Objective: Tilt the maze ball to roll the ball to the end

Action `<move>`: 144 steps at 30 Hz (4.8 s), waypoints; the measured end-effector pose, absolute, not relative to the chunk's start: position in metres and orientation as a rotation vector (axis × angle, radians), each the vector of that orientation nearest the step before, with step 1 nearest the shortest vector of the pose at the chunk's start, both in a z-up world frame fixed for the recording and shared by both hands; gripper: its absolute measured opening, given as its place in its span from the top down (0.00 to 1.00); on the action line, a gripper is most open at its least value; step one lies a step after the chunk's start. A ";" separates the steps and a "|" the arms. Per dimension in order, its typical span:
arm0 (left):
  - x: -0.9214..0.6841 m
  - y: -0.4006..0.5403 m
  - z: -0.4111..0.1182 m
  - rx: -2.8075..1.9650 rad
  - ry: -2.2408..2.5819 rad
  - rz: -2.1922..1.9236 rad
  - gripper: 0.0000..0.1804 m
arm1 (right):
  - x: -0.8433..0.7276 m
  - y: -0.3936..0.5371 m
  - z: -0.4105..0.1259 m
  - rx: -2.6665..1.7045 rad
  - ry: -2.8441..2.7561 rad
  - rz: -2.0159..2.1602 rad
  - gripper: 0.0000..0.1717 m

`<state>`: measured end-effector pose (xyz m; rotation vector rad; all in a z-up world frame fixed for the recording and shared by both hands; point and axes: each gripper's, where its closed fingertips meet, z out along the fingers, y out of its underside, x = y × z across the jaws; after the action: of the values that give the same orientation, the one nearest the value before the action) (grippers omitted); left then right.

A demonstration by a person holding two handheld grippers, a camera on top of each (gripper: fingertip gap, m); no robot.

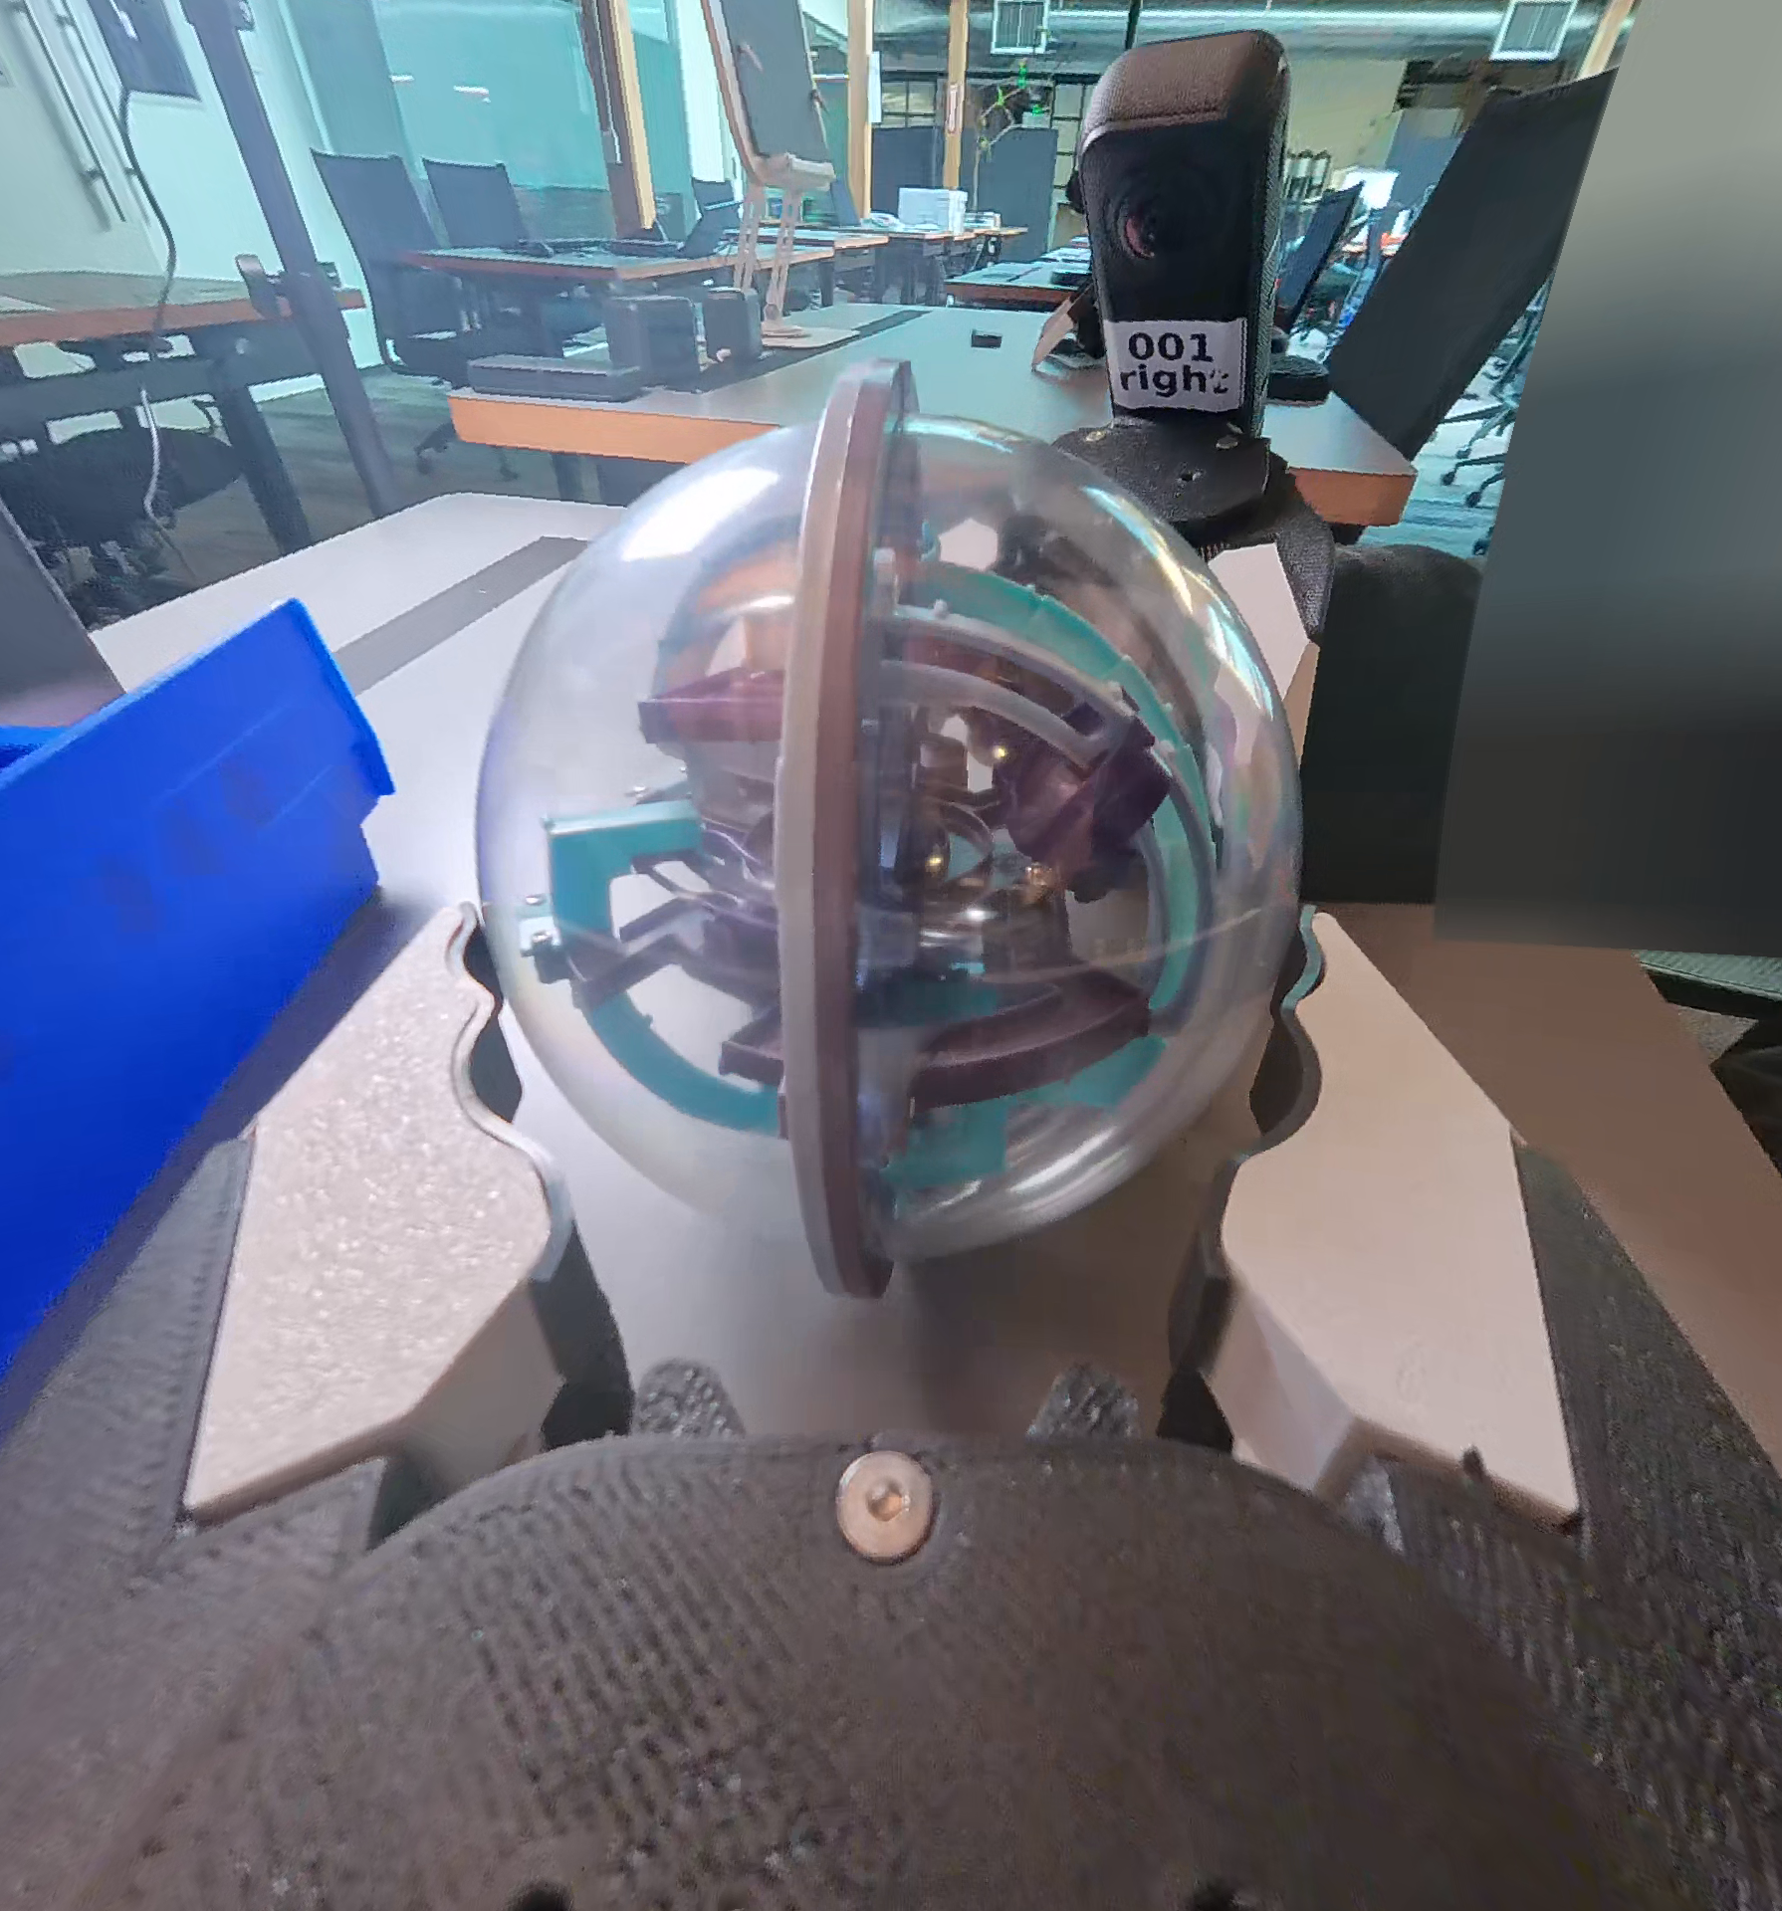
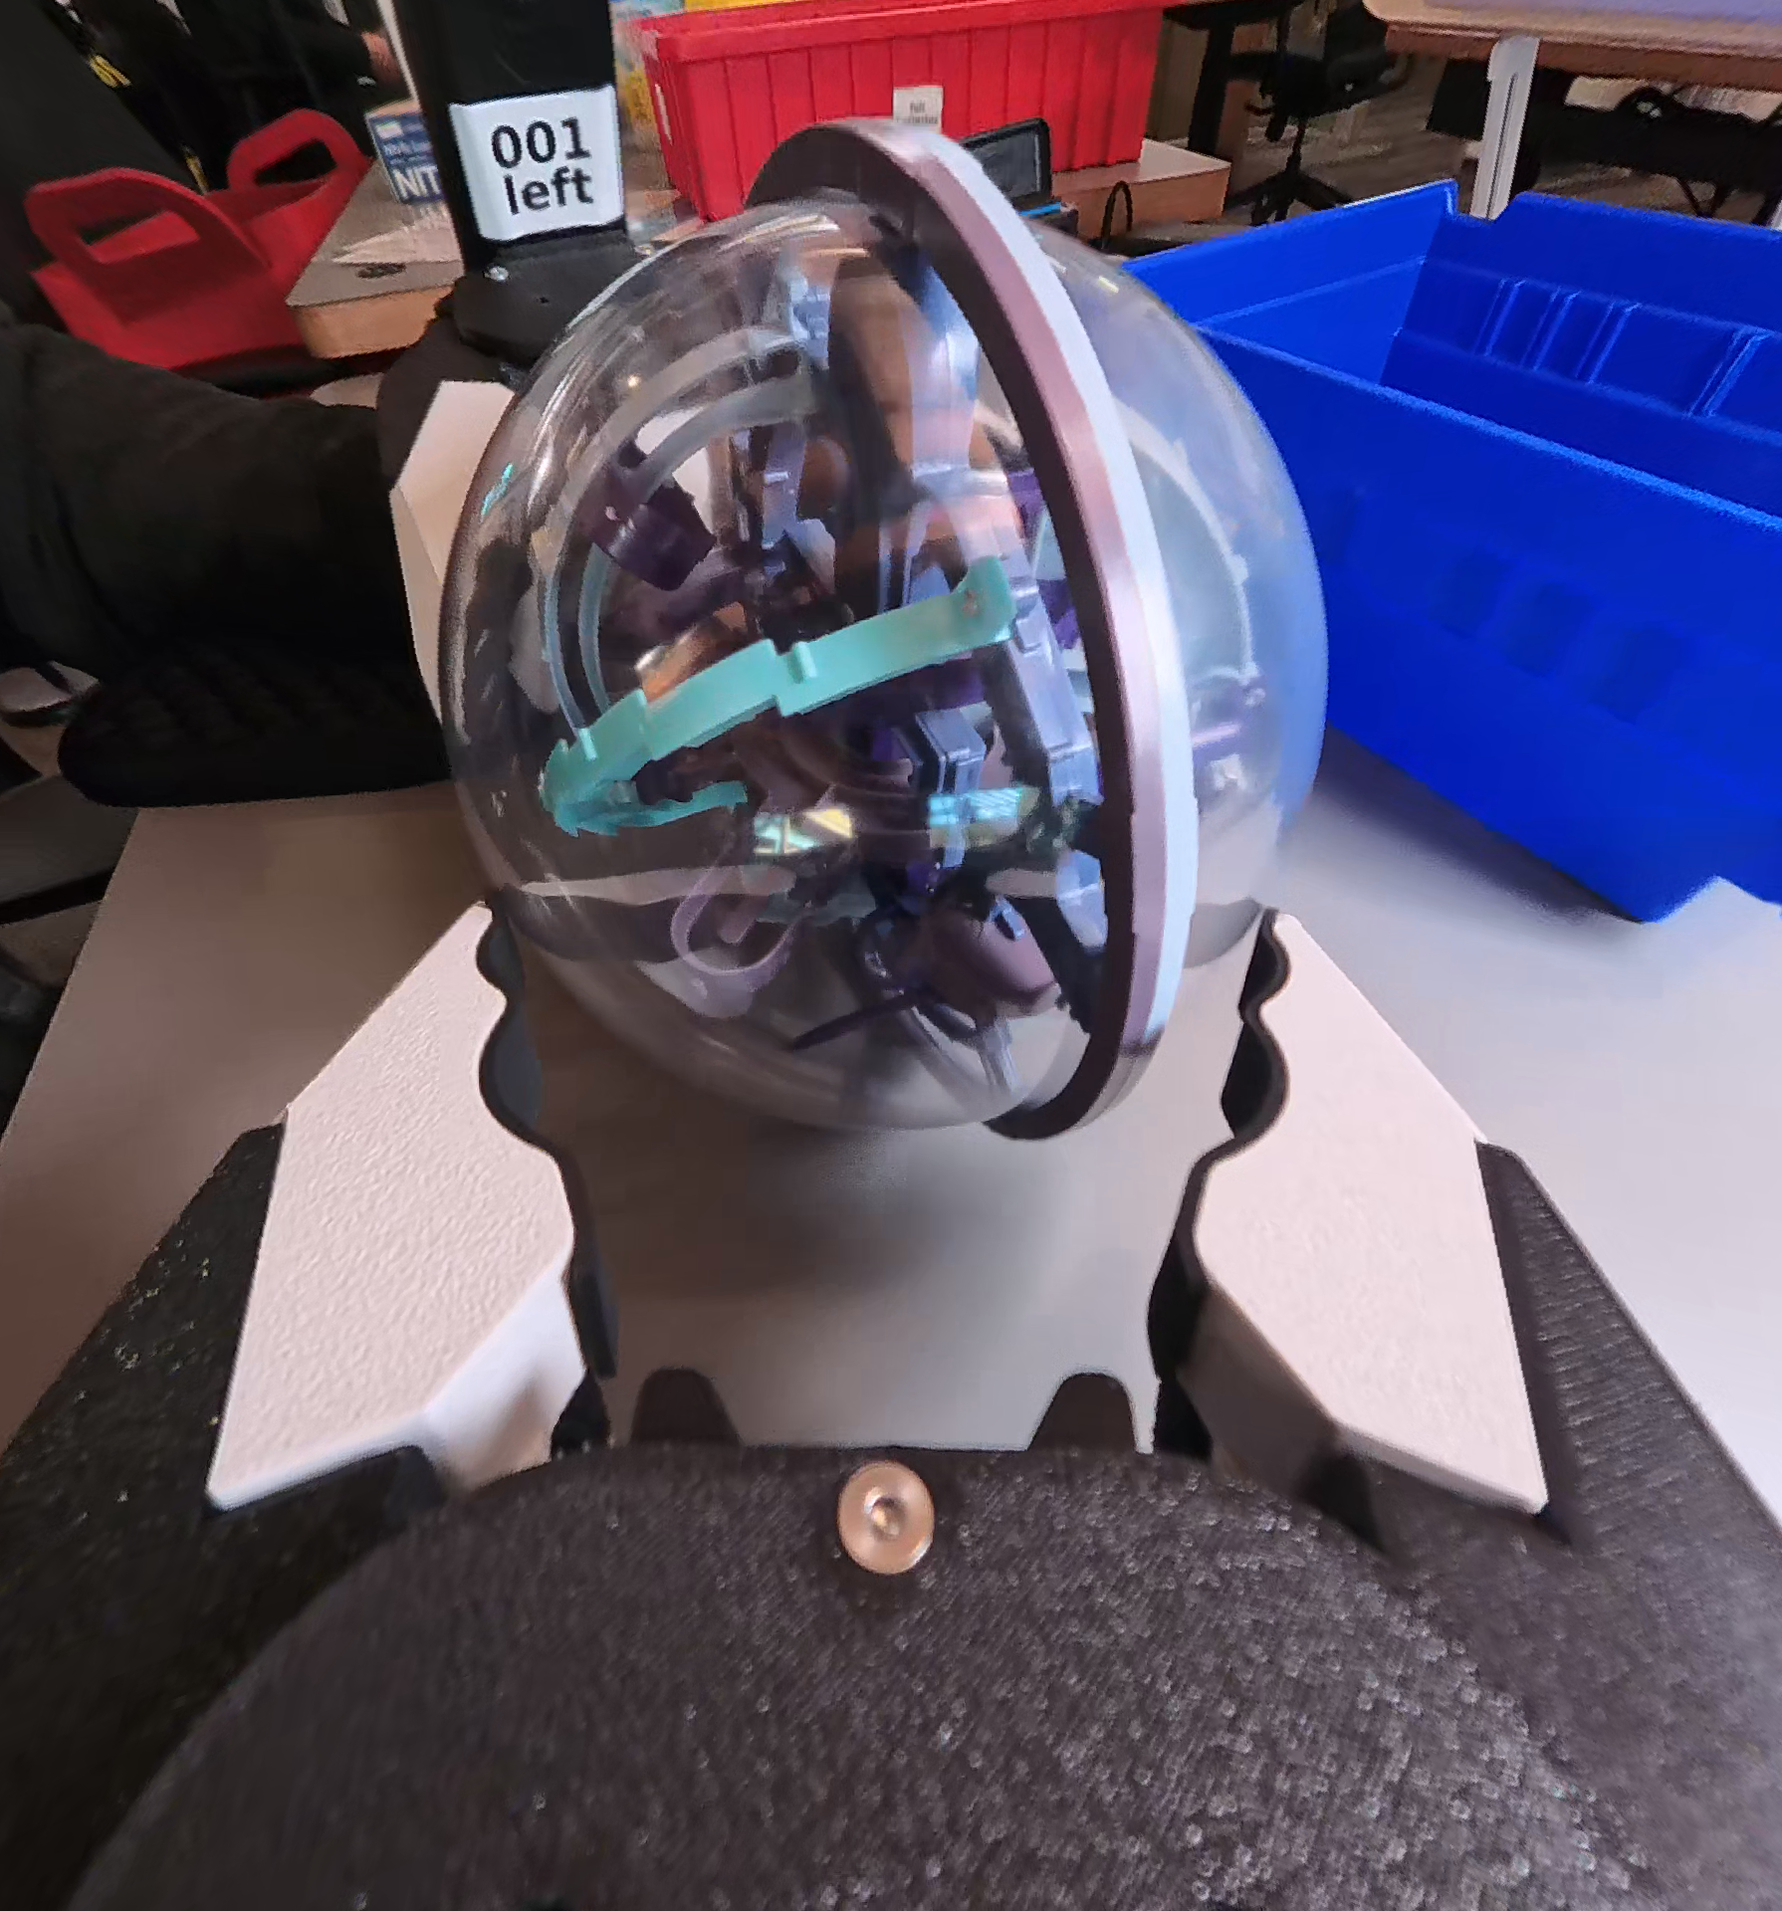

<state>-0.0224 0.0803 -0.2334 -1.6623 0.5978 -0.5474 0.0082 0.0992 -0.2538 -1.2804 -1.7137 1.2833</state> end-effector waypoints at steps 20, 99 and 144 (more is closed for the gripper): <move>-0.012 0.078 -0.230 -1.724 0.497 -0.365 0.21 | 0.008 0.098 -0.254 -1.322 -1.666 1.277 0.17; -0.019 0.065 -0.247 -1.725 0.692 -0.594 0.13 | 0.005 0.085 -0.235 -1.192 -1.878 1.005 0.22; -0.046 0.066 -0.255 -1.754 0.719 -0.460 0.26 | 0.009 0.111 -0.239 -1.248 -1.657 1.167 0.24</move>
<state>-0.0458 0.0657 -0.2553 -1.7537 0.7185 -0.4605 0.0088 0.1108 -0.2394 -1.2482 -1.6575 1.1666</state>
